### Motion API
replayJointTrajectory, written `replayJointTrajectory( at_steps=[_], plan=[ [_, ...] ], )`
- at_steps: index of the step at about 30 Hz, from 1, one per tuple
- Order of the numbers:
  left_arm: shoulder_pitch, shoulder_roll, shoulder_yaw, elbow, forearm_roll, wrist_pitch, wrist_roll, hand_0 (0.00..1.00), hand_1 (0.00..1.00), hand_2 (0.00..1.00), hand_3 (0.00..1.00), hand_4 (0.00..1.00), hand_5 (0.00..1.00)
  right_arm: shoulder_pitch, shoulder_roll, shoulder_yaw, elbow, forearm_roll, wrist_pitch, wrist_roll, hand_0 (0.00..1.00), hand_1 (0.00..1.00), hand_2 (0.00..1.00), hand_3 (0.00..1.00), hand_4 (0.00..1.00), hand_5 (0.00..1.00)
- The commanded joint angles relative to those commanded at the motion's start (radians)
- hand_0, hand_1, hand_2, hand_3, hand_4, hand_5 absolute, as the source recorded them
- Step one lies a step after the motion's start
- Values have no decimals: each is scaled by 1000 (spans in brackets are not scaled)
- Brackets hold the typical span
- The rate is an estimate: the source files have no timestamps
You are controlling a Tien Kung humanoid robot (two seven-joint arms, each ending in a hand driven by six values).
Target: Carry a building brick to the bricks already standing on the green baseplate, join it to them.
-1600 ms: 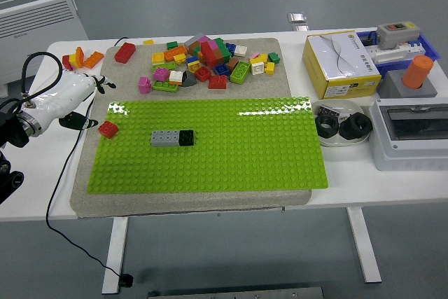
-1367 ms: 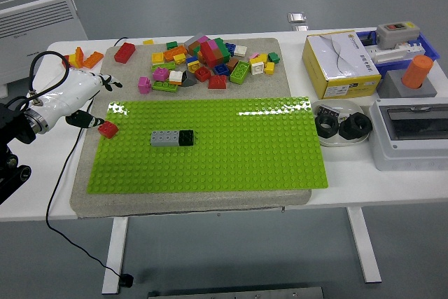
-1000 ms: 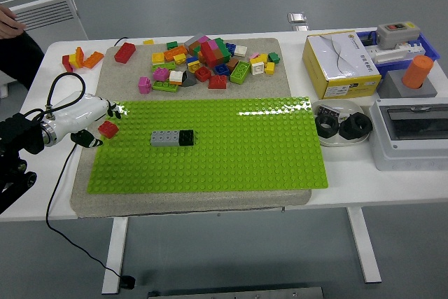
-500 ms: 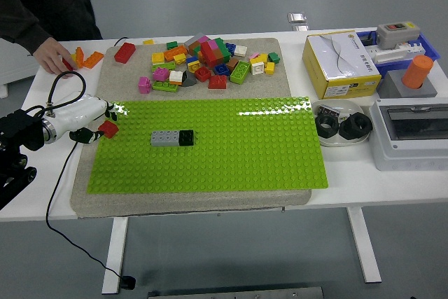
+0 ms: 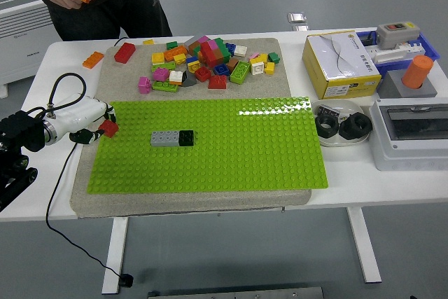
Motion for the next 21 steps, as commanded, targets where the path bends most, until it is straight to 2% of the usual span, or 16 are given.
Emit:
replayJointTrajectory(
  at_steps=[4,5,7,21],
  plan=[
    [-1,2,0,-5,-1,-25,6,37,92,659,659,603,2,0,0,1,0,-1,0,0,704,628,768,899,927,998],
    [-2,2,0,-7,-2,-34,7,45,97,726,745,636,2,-1,0,1,0,-1,0,-1,703,629,767,899,927,998],
    [-3,4,-1,-12,-4,-45,9,45,97,726,745,636,2,-2,0,1,0,-1,0,-1,703,629,767,899,927,998],
    [-8,6,2,-28,-13,-53,11,49,102,740,762,654,2,-7,1,1,0,-2,-1,-2,703,628,768,897,928,998]
  ],
)
